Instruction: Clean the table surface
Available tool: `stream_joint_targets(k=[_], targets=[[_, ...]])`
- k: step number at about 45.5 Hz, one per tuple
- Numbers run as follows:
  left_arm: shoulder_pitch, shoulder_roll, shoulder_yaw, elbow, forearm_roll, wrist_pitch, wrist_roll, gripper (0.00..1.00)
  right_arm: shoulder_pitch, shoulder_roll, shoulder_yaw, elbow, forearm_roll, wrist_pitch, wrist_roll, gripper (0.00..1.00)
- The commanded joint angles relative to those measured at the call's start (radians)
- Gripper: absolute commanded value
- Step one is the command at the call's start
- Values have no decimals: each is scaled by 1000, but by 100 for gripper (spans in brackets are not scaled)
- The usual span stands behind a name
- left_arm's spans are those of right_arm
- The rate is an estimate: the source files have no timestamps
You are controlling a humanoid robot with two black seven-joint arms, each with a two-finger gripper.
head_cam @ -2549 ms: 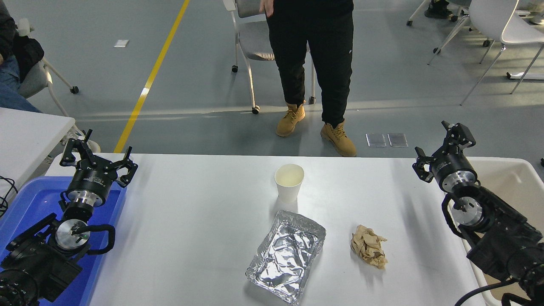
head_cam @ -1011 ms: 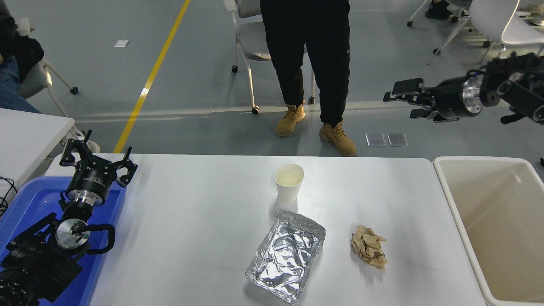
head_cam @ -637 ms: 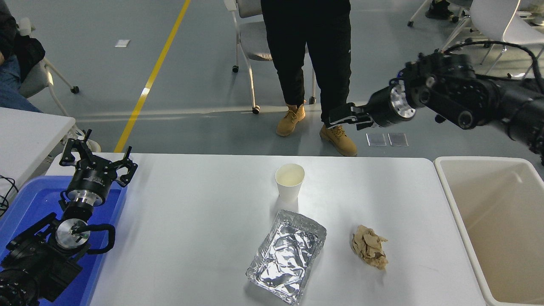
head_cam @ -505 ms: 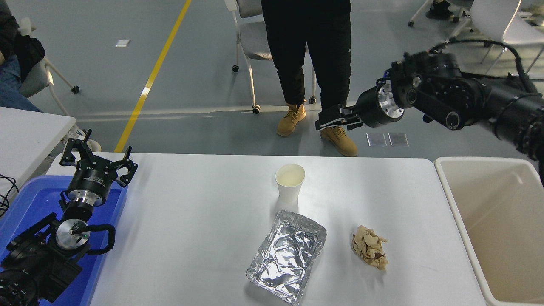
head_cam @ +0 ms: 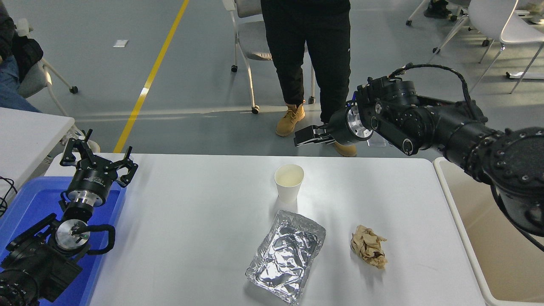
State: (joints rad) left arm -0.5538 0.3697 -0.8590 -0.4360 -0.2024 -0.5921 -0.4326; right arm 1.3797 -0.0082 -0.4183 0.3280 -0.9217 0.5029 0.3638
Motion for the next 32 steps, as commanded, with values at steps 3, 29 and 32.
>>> stream_joint_targets(k=[3,29,32], targets=[[0,0,0,0,0,0,0,100,-80,8,-1,-33,-2,-70,0,97],[0,0,0,0,0,0,0,100,-166,8,-8,91,9,-282,9,96],[0,0,0,-1,0,0,0,100,-168,8,-2,108,14,-284,20,96]])
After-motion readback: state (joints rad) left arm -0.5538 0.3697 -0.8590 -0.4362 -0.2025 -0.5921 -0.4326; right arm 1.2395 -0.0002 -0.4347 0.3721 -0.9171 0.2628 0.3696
